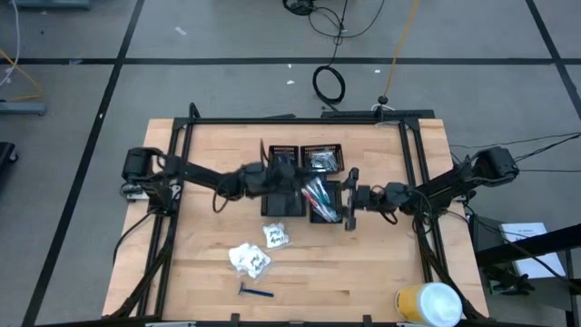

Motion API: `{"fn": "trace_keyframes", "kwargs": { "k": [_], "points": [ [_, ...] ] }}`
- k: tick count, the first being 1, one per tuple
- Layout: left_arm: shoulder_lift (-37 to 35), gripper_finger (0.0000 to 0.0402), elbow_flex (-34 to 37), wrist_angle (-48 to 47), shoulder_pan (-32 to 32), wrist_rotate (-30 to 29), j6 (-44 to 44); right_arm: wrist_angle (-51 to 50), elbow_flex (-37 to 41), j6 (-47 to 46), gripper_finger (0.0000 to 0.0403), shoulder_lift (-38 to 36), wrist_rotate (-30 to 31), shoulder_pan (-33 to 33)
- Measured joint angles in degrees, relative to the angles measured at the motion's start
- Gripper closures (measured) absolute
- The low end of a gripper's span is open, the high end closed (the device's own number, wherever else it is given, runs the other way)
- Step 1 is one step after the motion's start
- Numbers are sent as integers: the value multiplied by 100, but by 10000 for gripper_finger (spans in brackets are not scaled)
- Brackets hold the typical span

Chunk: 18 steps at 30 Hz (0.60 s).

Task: Pick & Place Travel size toiletries
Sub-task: Put the blue razor into the top left black bin

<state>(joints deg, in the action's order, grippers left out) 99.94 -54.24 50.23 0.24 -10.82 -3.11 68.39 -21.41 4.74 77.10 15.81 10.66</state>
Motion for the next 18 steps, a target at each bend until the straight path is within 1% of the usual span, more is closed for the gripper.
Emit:
{"fn": "trace_keyframes", "kwargs": {
  "k": [4,7,9,11,13,16,18],
  "points": [
    [-663,391,-2,-1069,-44,-1025,-561,-250,2,57,149,-118,103,-4],
    [-1177,391,-4,-1898,-106,-1407,-732,-222,0,78,130,-146,149,6],
    [-1480,391,-4,-2468,-77,-1782,-695,-264,2,88,124,-164,124,4],
    [-1705,391,-5,-3213,-4,-2135,-355,-312,2,88,122,-166,207,-14],
    [-1846,391,-6,-4136,132,-2365,281,-339,2,88,125,-164,204,-33],
    [-1828,391,-2,-5282,465,-2375,1260,-343,2,49,131,-166,193,-82],
    [-1652,390,3,-5576,686,-2231,1817,-355,2,45,135,-164,210,-105]
  ]
}}
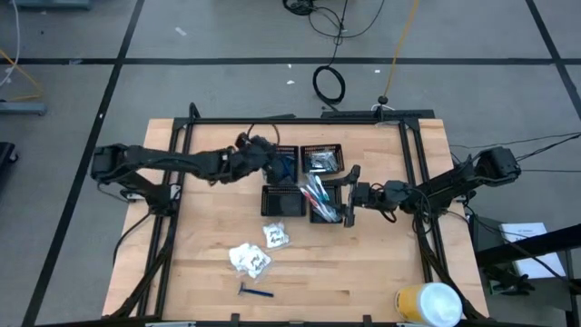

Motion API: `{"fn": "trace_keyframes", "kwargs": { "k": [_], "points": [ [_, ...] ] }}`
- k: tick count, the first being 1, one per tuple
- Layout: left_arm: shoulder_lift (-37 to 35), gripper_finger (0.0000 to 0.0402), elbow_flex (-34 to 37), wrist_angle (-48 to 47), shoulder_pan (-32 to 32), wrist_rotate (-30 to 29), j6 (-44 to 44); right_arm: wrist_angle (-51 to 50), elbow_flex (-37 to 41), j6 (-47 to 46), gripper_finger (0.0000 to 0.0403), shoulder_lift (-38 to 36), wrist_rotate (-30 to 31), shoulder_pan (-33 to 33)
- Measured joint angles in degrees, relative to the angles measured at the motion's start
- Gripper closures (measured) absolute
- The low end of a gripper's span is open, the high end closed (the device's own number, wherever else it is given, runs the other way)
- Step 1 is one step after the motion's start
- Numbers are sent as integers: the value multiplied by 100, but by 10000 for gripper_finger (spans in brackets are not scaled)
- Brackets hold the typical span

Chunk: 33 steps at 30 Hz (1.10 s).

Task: Pick & Place Travel size toiletries
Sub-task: Put the blue razor into the top left black bin

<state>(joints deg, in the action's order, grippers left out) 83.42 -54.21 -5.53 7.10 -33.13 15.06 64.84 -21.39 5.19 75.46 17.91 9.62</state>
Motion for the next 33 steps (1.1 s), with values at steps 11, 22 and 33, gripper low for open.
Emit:
{"fn": "trace_keyframes", "kwargs": {
  "k": [11,22,33],
  "points": [
    [1090,384,15,574,506,1413,634,-61,0,-153,140,0,-4,-19],
    [1082,349,15,590,517,1508,432,-89,0,-153,140,0,-2,-21],
    [1082,190,15,715,522,1506,147,-114,0,-153,140,0,-2,-21]
  ]
}}
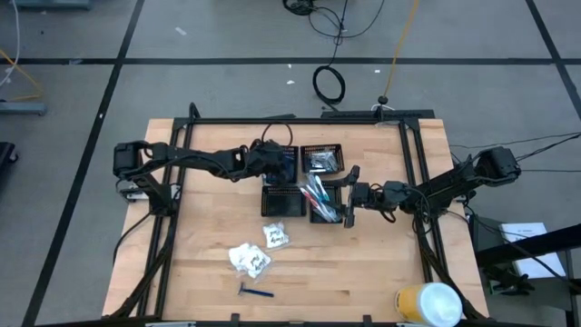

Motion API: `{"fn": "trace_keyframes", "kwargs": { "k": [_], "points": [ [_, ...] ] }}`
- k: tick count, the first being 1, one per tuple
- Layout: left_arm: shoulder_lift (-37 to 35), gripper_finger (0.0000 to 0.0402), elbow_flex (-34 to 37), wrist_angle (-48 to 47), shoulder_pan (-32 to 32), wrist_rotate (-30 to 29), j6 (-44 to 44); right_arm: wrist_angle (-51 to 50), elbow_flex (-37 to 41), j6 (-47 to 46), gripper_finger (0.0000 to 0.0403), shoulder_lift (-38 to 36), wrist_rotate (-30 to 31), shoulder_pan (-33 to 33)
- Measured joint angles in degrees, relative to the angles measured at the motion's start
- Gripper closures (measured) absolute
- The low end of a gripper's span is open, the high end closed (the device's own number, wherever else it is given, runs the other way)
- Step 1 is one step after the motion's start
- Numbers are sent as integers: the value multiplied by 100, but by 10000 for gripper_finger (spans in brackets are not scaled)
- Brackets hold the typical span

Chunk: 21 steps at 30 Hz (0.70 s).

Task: Pick & Place Travel size toiletries
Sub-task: Put the blue razor into the top left black bin

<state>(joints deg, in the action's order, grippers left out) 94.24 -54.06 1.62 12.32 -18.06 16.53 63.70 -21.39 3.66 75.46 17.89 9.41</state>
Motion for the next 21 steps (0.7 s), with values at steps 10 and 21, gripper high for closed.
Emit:
{"fn": "trace_keyframes", "kwargs": {
  "k": [10,21],
  "points": [
    [-462,102,-2,-161,-2,-232,-604,-72,0,0,140,0,0,0],
    [-1780,101,-4,-981,-460,-102,-695,-104,0,-2,140,0,4,0]
  ]
}}
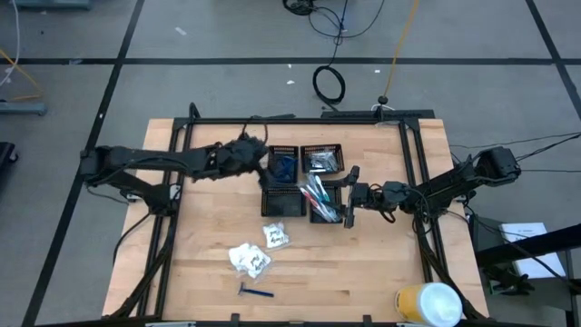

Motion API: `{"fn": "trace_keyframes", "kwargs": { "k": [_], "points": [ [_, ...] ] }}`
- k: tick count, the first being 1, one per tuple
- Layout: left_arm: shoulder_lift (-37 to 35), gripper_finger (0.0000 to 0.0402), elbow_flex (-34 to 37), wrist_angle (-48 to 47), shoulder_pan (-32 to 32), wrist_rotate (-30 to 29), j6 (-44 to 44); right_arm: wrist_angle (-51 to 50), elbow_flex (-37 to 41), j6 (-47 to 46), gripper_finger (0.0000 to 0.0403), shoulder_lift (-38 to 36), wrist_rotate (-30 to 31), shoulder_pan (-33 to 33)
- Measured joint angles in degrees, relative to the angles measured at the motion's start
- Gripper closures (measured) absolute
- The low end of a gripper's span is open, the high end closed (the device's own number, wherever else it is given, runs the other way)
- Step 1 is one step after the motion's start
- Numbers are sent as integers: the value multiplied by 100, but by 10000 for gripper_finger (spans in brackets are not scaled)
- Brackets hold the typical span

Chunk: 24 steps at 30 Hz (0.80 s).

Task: Pick & Place Travel size toiletries
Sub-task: Put the blue razor into the top left black bin

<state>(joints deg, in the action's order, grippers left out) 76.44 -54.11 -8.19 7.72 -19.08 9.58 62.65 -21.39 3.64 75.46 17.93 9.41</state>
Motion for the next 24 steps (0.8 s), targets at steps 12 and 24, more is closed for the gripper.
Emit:
{"fn": "trace_keyframes", "kwargs": {
  "k": [12,24],
  "points": [
    [-207,113,0,-198,-1747,1375,-341,8,0,0,140,-1,-2,0],
    [858,133,-267,-836,-3339,1718,863,32,0,2,140,-2,-4,0]
  ]
}}
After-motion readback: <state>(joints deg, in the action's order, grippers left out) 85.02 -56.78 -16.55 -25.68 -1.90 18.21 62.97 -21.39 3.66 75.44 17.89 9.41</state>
